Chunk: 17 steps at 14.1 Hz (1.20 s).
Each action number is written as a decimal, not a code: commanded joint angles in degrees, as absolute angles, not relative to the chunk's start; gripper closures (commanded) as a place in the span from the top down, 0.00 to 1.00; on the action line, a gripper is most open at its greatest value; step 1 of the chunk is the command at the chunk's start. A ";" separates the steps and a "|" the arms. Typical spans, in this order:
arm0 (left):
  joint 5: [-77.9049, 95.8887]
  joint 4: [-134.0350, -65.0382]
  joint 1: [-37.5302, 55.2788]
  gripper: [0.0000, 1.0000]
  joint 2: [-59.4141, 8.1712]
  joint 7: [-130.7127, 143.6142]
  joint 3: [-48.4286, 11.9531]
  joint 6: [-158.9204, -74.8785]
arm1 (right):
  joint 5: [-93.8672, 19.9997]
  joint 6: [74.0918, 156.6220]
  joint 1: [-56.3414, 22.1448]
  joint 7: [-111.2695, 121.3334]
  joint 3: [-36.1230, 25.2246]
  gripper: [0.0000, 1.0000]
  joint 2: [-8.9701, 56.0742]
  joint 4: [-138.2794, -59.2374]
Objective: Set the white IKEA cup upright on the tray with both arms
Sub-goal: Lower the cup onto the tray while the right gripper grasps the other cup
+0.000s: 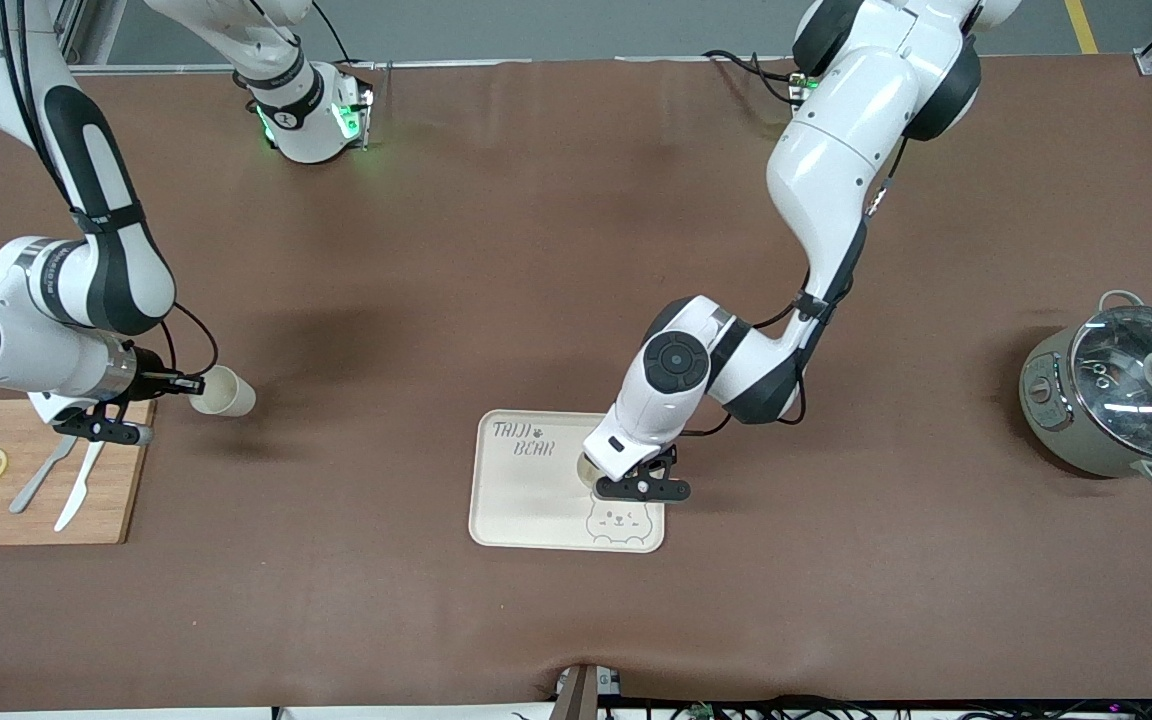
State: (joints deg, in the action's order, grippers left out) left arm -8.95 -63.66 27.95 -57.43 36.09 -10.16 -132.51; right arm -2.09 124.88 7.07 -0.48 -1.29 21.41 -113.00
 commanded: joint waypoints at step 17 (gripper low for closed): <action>-8.79 -61.96 28.30 1.00 -54.41 35.51 -8.79 -126.49 | -2.20 115.14 1.32 -10.62 -0.97 0.00 20.13 -107.32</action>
